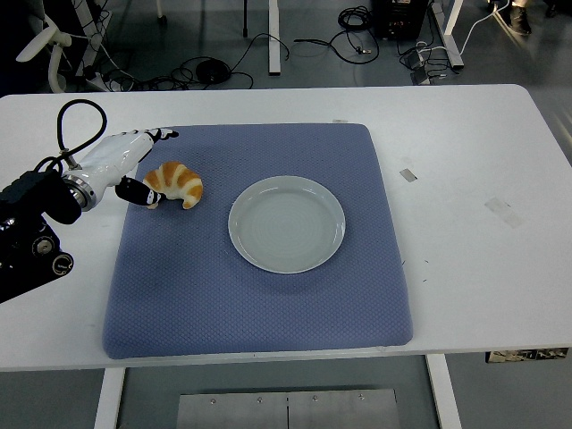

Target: Place the bread on the plate

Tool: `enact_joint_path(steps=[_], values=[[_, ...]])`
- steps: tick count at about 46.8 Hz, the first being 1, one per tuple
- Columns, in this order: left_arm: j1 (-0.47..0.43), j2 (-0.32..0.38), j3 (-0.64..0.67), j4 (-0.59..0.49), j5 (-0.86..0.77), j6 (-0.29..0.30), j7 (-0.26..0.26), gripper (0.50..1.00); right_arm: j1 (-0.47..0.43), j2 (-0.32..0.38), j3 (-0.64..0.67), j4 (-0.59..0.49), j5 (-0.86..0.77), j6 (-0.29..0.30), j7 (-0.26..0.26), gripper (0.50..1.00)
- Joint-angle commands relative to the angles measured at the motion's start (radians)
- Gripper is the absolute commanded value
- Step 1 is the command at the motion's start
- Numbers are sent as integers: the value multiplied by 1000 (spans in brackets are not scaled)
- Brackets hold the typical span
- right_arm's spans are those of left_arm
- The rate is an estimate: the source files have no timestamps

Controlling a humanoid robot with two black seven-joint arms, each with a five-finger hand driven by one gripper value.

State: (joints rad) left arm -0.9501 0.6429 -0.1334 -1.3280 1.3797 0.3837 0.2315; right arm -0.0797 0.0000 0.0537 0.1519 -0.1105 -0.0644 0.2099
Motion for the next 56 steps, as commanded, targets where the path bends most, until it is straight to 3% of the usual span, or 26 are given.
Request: enact_joint_path(steps=[1, 21, 38, 56], values=[[1, -11, 0, 6, -5, 0, 0, 889, 0, 0, 0, 0, 0, 0, 0, 1000], [2, -39, 15, 59, -8, -6, -1, 887, 0, 0, 0, 0, 0, 0, 0, 1000], [1, -42, 15, 75, -67, -42, -32, 746, 0, 0, 0, 0, 0, 0, 0, 1000], [2, -42, 15, 81, -70, -46, -41, 743, 0, 0, 0, 0, 0, 0, 0, 1000]])
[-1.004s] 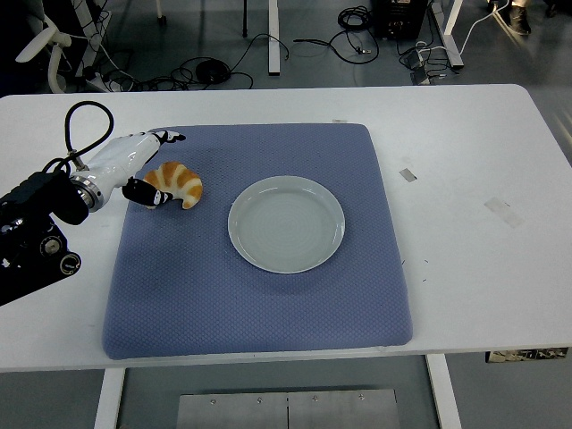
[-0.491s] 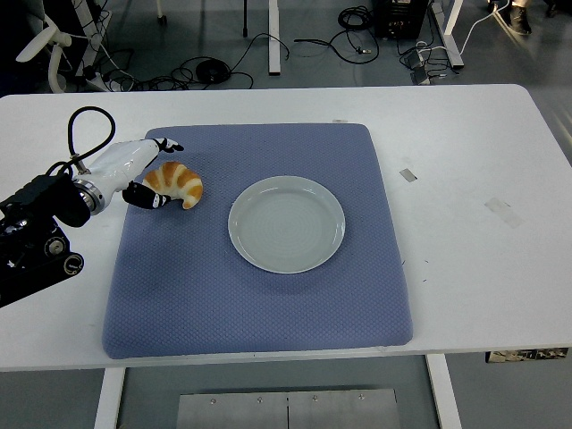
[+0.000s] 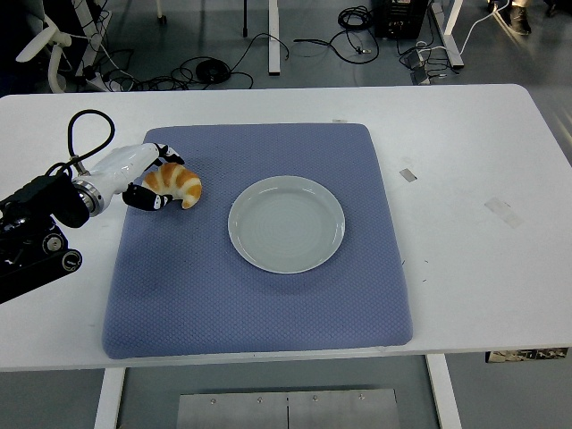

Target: Place the bread on the plate

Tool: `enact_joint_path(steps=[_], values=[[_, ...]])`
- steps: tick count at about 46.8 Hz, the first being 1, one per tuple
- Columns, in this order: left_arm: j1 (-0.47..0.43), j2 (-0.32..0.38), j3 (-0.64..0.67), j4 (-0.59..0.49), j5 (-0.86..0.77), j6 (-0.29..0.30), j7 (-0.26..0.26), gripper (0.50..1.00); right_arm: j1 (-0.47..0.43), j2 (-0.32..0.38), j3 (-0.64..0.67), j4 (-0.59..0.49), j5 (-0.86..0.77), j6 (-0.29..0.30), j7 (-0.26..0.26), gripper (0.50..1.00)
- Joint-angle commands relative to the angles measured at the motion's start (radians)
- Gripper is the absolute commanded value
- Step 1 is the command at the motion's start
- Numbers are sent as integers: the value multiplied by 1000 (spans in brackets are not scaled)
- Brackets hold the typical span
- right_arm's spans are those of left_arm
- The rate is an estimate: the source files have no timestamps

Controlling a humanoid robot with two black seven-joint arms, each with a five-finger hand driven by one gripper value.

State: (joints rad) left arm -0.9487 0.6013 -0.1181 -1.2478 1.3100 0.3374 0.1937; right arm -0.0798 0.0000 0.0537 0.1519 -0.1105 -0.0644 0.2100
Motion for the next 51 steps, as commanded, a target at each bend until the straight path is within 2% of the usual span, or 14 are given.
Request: enact_joint_path(steps=[1, 6, 10, 13, 18, 38, 51], values=[[1, 0, 0, 1, 0, 0, -7, 740, 0, 0, 0, 0, 0, 0, 0, 1000], [2, 0, 0, 2, -1, 0, -25, 692, 0, 0, 0, 0, 0, 0, 0, 1000], [2, 0, 0, 7, -5, -1, -28, 612, 0, 0, 0, 0, 0, 0, 0, 1000], [1, 2, 0, 8, -17, -6, -31, 580, 0, 0, 0, 0, 0, 0, 0, 1000], [-1, 3, 0, 11, -31, -20, -36, 566, 0, 0, 0, 0, 0, 0, 0, 1000], [-15, 12, -3, 19, -52, -21, -42, 569, 0, 0, 0, 0, 0, 0, 0, 1000], [-54, 17, -5, 13, -63, -31, -42, 539, 0, 0, 0, 0, 0, 0, 0, 1000]])
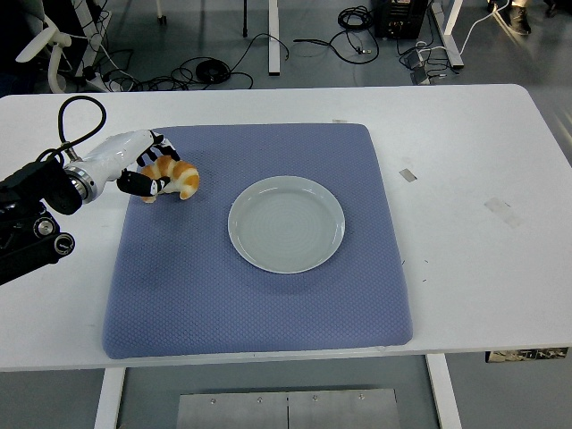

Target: Place the bread on the plate

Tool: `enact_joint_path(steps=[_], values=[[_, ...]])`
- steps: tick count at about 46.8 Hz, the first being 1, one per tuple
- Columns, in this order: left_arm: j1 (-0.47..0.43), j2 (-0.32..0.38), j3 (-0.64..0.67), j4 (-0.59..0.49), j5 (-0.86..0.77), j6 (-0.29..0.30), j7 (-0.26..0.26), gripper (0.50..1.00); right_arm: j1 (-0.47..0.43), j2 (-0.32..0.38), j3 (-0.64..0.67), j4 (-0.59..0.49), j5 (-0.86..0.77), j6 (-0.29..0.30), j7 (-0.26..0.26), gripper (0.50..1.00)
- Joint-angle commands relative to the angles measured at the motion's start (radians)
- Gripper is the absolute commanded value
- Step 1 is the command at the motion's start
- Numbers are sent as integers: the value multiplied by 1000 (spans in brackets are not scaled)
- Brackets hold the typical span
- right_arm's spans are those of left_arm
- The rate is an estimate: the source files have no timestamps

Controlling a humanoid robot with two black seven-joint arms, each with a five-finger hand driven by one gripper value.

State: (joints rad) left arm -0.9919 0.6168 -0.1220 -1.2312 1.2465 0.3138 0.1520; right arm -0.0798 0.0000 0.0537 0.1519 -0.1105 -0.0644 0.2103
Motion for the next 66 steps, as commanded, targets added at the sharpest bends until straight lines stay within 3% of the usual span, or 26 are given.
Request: enact_joint_path(steps=[1, 24, 44, 66], values=[[-16, 1, -1, -7, -1, -10, 0, 537, 0, 0, 0, 0, 0, 0, 0, 1000], [-129, -32, 1, -129, -35, -59, 1, 536, 0, 0, 0, 0, 0, 0, 0, 1000], [-166, -189, 41, -126, -32, -67, 14, 539, 0, 0, 0, 0, 0, 0, 0, 1000], [-159, -233, 104, -113, -15, -62, 15, 540, 0, 0, 0, 0, 0, 0, 0, 1000]])
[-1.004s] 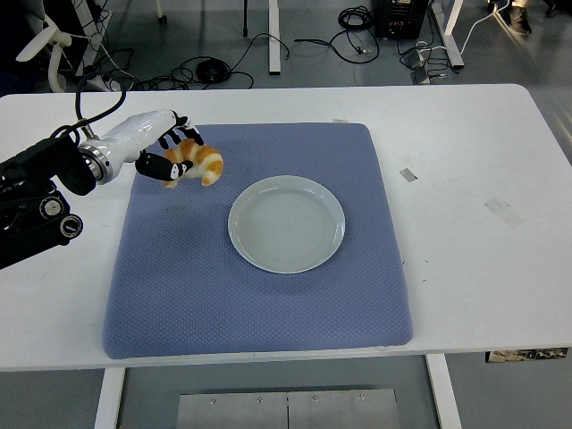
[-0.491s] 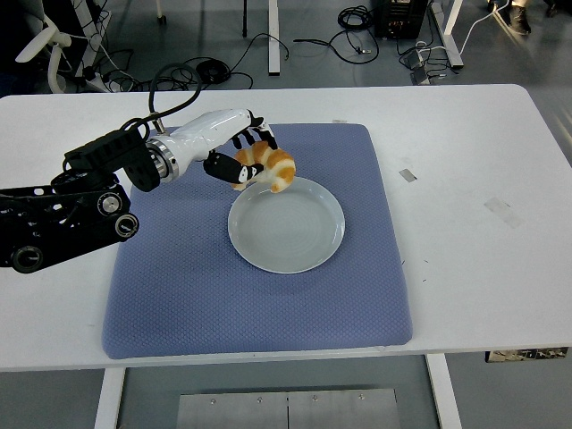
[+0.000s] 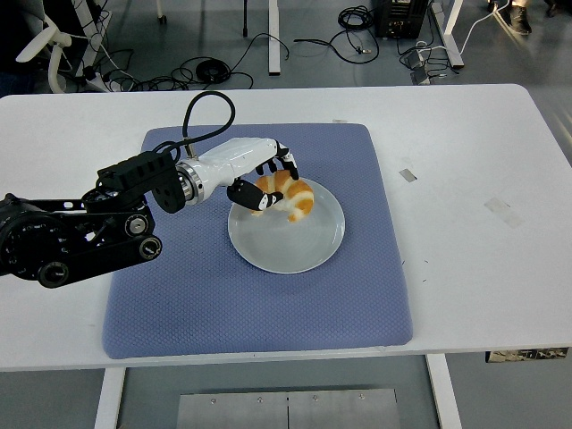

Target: Place the bread on the plate

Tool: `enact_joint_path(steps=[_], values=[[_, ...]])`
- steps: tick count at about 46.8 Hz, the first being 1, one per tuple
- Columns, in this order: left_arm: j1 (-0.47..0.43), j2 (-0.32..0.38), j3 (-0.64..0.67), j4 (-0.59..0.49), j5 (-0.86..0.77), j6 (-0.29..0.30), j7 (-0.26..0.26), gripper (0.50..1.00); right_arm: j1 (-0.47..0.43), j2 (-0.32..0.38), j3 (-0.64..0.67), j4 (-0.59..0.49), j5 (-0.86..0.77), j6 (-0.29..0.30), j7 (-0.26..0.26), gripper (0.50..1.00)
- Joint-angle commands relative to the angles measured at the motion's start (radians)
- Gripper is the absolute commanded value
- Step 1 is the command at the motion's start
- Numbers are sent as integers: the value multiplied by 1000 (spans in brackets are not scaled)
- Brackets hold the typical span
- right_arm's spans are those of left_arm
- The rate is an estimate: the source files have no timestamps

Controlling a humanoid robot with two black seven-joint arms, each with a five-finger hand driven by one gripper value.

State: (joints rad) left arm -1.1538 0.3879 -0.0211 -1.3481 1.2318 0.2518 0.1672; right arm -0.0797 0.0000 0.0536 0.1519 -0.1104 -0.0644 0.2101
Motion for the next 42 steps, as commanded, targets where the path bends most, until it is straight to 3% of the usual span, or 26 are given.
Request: enact_joint_path(steps=[1, 35, 37, 40, 42], values=[[3, -4, 7, 6, 0, 1, 0, 540, 0, 0, 0, 0, 0, 0, 0, 1000], [23, -20, 63, 6, 187, 40, 0, 560, 0, 0, 0, 0, 0, 0, 0, 1000], [23, -18, 63, 6, 187, 40, 0, 595, 0, 0, 0, 0, 0, 0, 0, 1000], [23, -20, 61, 4, 186, 40, -2, 732, 0, 0, 0, 0, 0, 0, 0, 1000], [22, -18, 59, 0, 186, 40, -2, 769, 0, 0, 0, 0, 0, 0, 0, 1000]])
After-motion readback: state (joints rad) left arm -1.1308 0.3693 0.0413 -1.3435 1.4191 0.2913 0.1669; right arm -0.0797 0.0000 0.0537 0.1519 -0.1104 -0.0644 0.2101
